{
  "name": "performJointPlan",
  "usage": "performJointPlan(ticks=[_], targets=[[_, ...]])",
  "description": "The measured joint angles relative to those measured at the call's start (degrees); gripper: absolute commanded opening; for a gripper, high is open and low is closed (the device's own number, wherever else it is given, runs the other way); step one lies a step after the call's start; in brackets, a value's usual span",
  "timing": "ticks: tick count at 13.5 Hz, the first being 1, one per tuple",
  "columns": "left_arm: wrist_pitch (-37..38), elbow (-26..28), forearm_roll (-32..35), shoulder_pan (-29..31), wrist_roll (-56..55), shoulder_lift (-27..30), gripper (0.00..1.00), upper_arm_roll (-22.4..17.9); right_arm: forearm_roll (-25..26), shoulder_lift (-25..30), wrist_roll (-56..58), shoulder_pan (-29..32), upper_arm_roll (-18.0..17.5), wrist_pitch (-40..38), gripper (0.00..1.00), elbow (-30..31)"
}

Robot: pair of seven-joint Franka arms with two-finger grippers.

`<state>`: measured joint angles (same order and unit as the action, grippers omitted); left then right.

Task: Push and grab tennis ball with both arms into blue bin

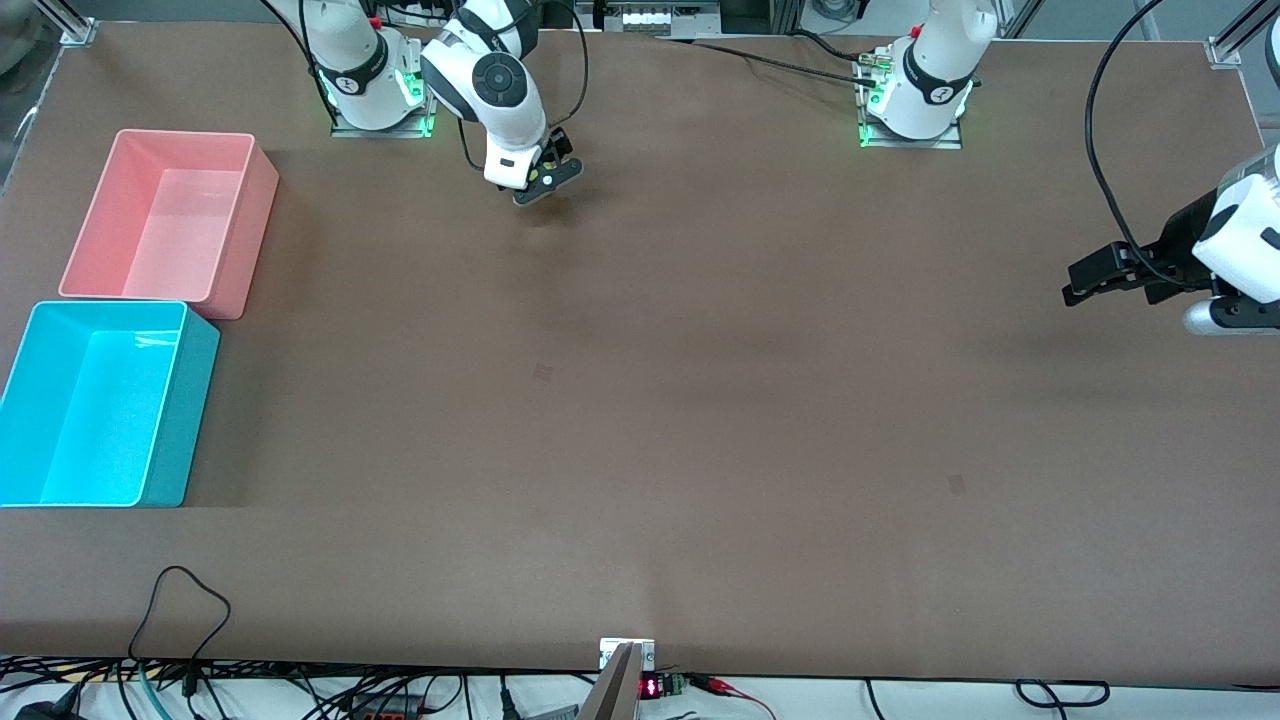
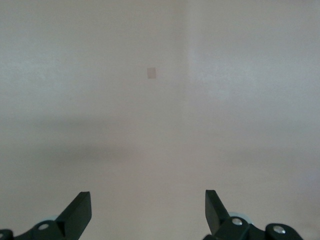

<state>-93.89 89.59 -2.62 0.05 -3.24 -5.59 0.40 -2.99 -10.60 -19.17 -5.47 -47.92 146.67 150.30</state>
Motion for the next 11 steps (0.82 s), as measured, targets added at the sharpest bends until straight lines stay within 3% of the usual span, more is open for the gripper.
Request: performJointPlan(ticks=[4, 7, 11], targets=[[0.0, 0.0, 0.4, -0.1, 0.2, 0.1, 1.00, 0.0, 0.0, -0.1, 0.0, 0.0, 0.0, 0.0, 0.63, 0.0], [0.1, 0.0, 0.5, -0.1, 0.2, 0.1, 1.00, -0.1, 0.0, 0.0, 0.1, 0.0, 0.0, 0.0, 0.29, -0.2], [0.1, 0.0, 0.5, -0.1, 0.2, 0.1, 1.00, -0.2, 1.1, -0.1, 0.1, -0.1, 0.0, 0.0, 0.14, -0.2]])
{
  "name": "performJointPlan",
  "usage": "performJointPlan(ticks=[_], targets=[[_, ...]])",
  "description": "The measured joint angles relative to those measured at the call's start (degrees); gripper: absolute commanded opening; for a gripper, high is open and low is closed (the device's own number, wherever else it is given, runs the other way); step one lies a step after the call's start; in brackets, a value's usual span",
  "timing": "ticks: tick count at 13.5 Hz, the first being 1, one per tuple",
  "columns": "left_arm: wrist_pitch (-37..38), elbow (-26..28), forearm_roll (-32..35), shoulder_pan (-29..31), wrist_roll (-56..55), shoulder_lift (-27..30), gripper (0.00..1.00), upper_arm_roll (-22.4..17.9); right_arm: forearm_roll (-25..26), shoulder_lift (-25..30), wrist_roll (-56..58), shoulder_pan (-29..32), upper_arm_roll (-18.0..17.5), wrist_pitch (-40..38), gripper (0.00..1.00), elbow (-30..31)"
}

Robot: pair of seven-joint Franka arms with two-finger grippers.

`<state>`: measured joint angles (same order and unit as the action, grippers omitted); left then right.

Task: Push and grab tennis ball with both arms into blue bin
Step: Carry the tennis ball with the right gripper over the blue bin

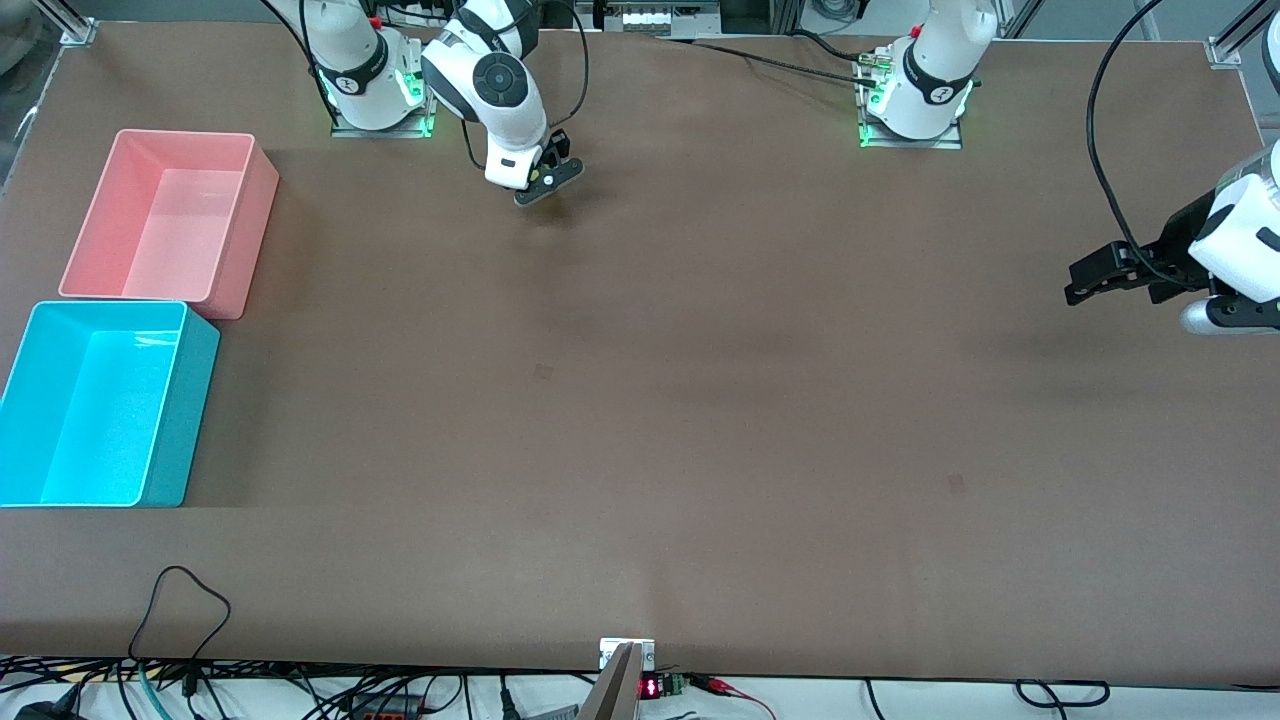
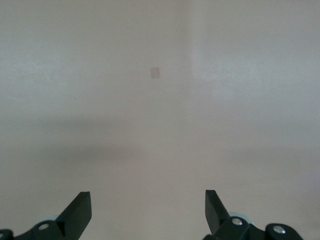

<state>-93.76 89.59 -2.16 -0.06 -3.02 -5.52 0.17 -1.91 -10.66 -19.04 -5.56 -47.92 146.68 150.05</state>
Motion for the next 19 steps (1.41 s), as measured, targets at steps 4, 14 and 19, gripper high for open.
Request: performJointPlan(ticks=[4, 14, 19], targets=[[0.0, 0.0, 0.0, 0.0, 0.0, 0.0, 1.00, 0.0, 1.5, 0.0, 0.2, -0.1, 2.1, 0.4, 0.07, -2.0], [-0.4, -0.2, 0.0, -0.2, 0.0, 0.0, 1.00, 0.0, 2.0, -0.5, 8.8, 0.1, 27.4, -20.3, 0.05, -29.2], [-0.5, -0.6, 0.0, -0.2, 0.0, 0.1, 1.00, -0.1, 1.9, -2.7, 23.2, 0.3, 43.8, -41.0, 0.07, -47.0]])
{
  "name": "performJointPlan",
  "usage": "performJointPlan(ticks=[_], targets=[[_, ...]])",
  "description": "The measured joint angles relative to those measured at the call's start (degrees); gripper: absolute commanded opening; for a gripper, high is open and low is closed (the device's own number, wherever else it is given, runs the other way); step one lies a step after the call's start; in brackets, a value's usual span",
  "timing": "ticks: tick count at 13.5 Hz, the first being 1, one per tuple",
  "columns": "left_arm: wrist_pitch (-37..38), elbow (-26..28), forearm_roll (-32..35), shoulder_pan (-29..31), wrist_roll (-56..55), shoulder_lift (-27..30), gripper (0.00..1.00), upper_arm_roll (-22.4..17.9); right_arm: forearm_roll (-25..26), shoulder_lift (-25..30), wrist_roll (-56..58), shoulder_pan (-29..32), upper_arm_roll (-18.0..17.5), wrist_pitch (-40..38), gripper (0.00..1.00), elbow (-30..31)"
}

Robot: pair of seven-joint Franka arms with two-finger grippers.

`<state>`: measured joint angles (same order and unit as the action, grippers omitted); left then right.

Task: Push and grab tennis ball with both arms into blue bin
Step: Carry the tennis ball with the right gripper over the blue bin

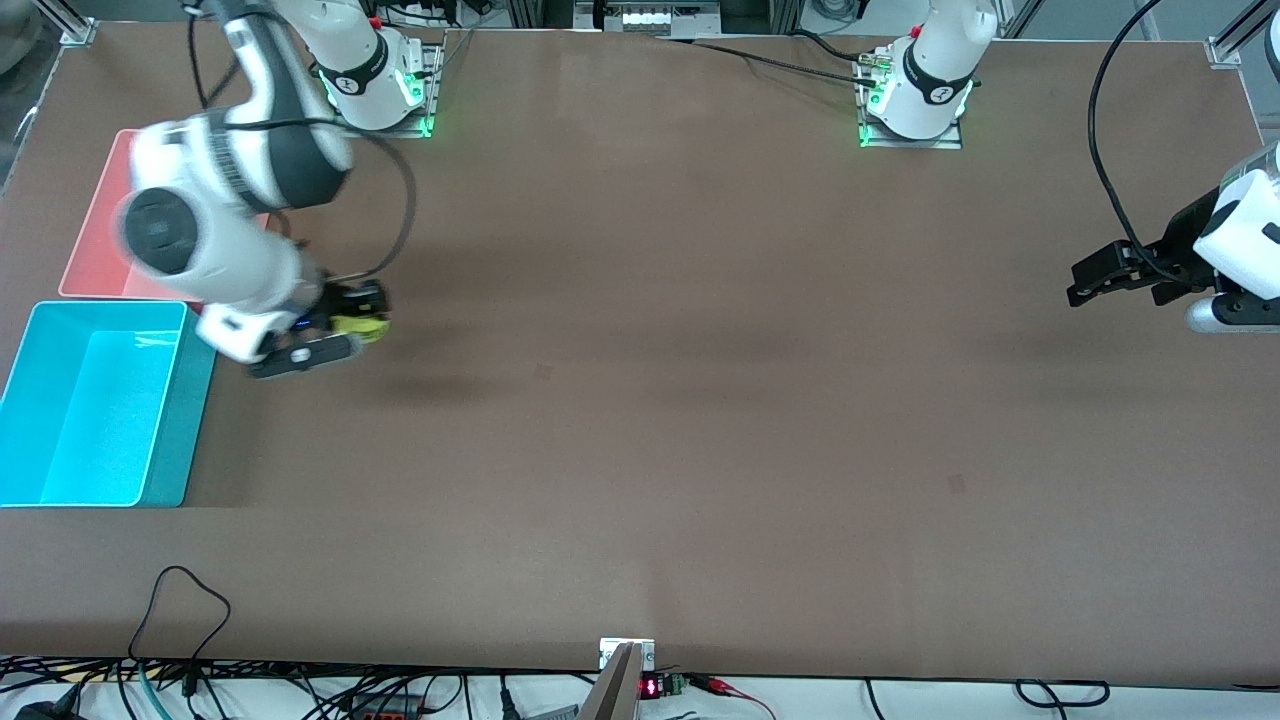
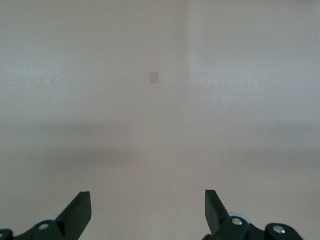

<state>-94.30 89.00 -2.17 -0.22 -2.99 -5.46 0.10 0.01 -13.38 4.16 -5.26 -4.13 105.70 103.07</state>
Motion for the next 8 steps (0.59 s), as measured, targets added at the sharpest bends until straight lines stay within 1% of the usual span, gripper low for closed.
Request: performJointPlan(ticks=[1, 2, 5, 8], targets=[[0.0, 0.0, 0.0, 0.0, 0.0, 0.0, 1.00, 0.0, 0.0, -0.5, 1.9, 0.2, 2.9, -1.1, 0.07, -1.0], [0.0, 0.0, 0.0, 0.0, 0.0, 0.0, 1.00, 0.0, 0.0, -1.0, 3.0, 0.4, 5.0, -1.4, 0.11, -1.4], [0.0, 0.0, 0.0, 0.0, 0.0, 0.0, 1.00, 0.0, 0.6, -2.2, 4.4, 0.6, 10.0, -1.5, 0.11, -2.0], [0.0, 0.0, 0.0, -0.1, 0.0, 0.0, 1.00, 0.0, 2.2, -3.6, 10.3, 0.7, 16.9, -1.0, 0.11, -2.7]])
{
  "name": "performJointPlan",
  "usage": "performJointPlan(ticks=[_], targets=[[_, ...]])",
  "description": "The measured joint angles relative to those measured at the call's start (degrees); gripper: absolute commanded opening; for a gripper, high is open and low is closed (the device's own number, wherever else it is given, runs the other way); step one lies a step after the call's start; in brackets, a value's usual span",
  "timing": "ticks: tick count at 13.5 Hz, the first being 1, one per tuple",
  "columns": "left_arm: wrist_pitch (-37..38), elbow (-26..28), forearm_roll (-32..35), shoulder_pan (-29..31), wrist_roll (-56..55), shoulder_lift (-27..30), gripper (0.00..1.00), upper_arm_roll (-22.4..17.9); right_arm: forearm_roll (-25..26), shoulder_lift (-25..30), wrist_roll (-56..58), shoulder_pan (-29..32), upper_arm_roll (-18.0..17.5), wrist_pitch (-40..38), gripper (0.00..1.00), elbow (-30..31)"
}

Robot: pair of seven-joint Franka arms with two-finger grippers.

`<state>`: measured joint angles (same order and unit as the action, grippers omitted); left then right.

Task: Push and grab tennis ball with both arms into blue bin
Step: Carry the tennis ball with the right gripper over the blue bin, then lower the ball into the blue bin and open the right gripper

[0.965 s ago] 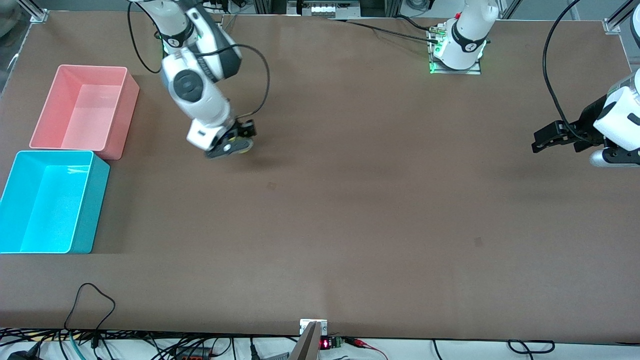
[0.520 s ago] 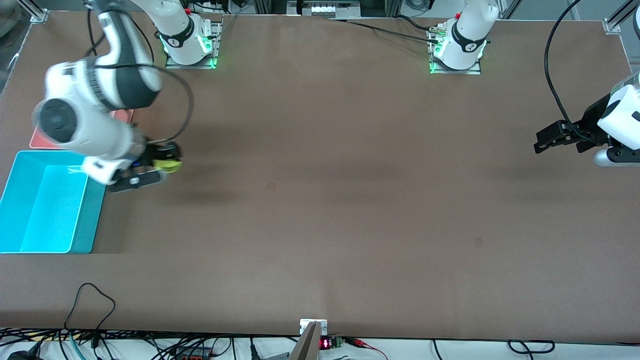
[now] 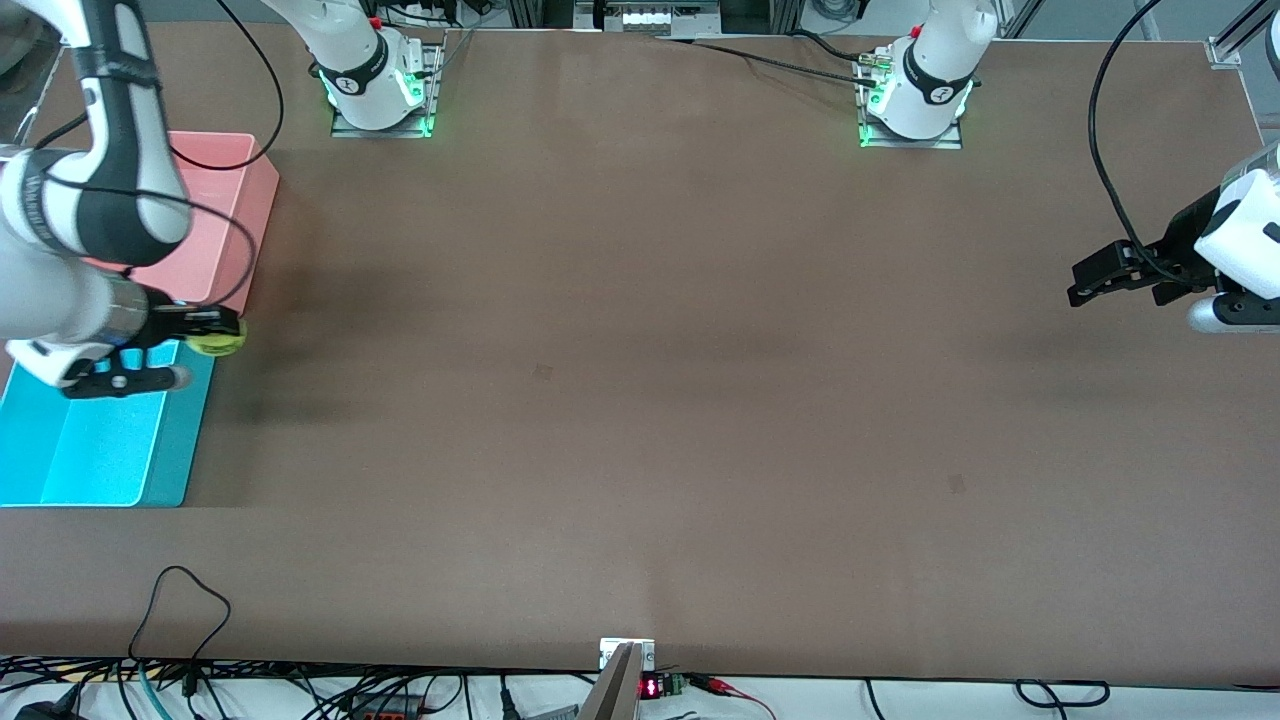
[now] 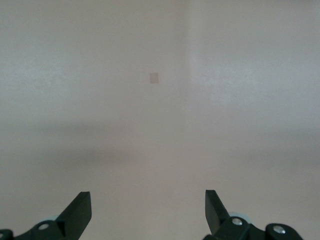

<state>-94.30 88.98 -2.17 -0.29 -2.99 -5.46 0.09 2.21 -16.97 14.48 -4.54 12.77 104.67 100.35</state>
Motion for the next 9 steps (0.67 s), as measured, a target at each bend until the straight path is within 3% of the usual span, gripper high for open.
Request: performJointPlan(ticks=[3, 9], targets=[[0.0, 0.0, 0.0, 0.0, 0.0, 0.0, 1.00, 0.0, 0.6, -2.7, 8.1, 2.5, 5.2, 2.9, 0.11, -1.0], [0.0, 0.0, 0.0, 0.0, 0.0, 0.0, 1.00, 0.0, 0.7, -10.5, 14.0, 8.9, 5.9, 10.5, 0.17, -1.3]])
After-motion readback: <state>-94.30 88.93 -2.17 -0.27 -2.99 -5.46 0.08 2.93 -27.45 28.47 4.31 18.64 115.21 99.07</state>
